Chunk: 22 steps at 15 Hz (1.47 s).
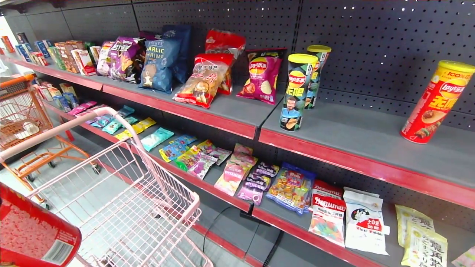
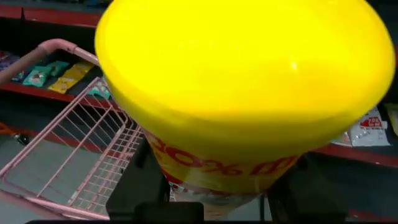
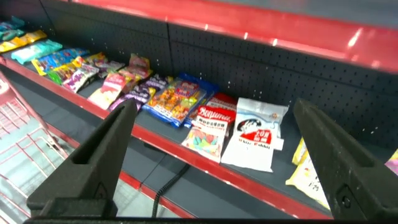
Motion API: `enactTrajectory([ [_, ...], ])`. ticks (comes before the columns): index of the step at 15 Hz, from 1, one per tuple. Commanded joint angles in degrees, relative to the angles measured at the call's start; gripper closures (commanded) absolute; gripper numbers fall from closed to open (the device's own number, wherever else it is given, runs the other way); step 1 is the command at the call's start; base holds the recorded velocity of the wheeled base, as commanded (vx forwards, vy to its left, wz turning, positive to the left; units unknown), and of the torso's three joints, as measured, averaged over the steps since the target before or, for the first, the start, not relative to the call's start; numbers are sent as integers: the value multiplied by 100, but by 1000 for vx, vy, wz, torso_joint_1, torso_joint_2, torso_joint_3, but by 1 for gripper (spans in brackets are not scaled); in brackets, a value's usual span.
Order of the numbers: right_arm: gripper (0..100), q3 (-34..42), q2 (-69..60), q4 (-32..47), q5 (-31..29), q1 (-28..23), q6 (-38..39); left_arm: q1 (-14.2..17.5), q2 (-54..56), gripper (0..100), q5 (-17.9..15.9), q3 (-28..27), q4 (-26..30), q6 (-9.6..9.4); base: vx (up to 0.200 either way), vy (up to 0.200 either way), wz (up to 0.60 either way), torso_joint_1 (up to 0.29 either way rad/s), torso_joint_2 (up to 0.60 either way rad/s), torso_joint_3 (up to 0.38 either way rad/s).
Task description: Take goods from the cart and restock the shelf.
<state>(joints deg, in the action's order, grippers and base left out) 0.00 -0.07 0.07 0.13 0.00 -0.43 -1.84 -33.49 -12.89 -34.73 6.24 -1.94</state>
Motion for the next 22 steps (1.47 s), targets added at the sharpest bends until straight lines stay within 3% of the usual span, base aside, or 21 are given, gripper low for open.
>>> enactTrajectory([
  [1,0,0,7,1,4,0,-1,0,88,100,14,-7,-18,0,0,0,0,251,-598,-364],
  [7,0,0,7,1,4,0,16,0,308,100,23,-16,-18,-8,0,0,0,196,-464,-273],
  [9,0,0,7,1,-5,0,25,-36,536,100,-109,54,17,-140,0,0,0,38,-104,-52],
  [10,0,0,7,-7,4,0,25,-132,651,100,-302,63,17,-210,0,0,-600,17,-27,-12],
  [16,0,0,7,-7,4,0,25,-124,677,100,-320,45,17,-685,0,0,-600,4,-2,-2],
  [22,0,0,7,-7,4,0,25,-124,668,100,-302,89,17,-703,0,0,-600,6,2,5],
])
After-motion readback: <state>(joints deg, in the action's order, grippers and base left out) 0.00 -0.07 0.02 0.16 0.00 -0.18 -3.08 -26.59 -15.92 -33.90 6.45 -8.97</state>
